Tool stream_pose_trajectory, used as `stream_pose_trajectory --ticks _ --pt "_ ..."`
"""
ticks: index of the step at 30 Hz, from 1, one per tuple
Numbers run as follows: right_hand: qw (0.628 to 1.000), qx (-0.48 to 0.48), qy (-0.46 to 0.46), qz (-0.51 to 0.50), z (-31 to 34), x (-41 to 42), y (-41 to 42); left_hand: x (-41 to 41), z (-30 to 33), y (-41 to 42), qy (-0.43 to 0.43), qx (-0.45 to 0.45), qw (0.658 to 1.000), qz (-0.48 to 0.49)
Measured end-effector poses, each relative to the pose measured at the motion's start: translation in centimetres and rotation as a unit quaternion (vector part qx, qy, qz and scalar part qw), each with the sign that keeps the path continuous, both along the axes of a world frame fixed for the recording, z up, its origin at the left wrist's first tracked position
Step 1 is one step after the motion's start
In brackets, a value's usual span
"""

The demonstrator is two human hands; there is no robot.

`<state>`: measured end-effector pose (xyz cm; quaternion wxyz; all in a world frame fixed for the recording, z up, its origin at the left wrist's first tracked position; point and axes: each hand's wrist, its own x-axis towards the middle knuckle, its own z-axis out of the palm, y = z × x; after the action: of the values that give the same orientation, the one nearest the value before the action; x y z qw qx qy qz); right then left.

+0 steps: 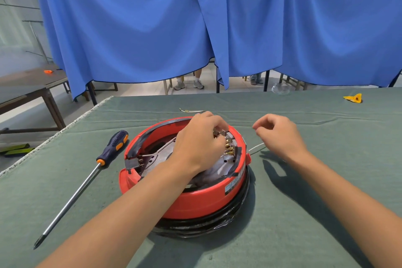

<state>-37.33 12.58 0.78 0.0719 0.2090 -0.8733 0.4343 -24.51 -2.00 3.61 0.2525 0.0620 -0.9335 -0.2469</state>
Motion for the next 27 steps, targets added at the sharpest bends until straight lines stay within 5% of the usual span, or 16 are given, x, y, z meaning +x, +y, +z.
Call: stream_pose_trajectory --ticks 5,8,11,18,27 --pt "0.978 0.198 -0.024 0.067 -1.6 -1.2 1.0 -0.2 -0.2 0.0 -0.020 -0.017 0.998 -0.051" --pt "0.971 0.231 0.010 0.053 -2.2 -1.7 1.4 -0.2 -0.3 -0.2 -0.047 -0.010 0.997 -0.053" --pt "0.980 0.193 0.015 0.037 -2.3 -2.1 1.9 -0.2 -0.3 -0.4 -0.049 0.002 0.997 -0.054" --pt "0.995 -0.082 0.052 -0.033 -1.1 -1.1 2.2 0.0 -0.2 -0.5 0.046 0.012 0.999 -0.005" --pt "0.966 -0.105 0.229 0.058 1.2 4.4 -0.3 0.1 0.3 0.3 0.127 -0.048 0.991 -0.020"
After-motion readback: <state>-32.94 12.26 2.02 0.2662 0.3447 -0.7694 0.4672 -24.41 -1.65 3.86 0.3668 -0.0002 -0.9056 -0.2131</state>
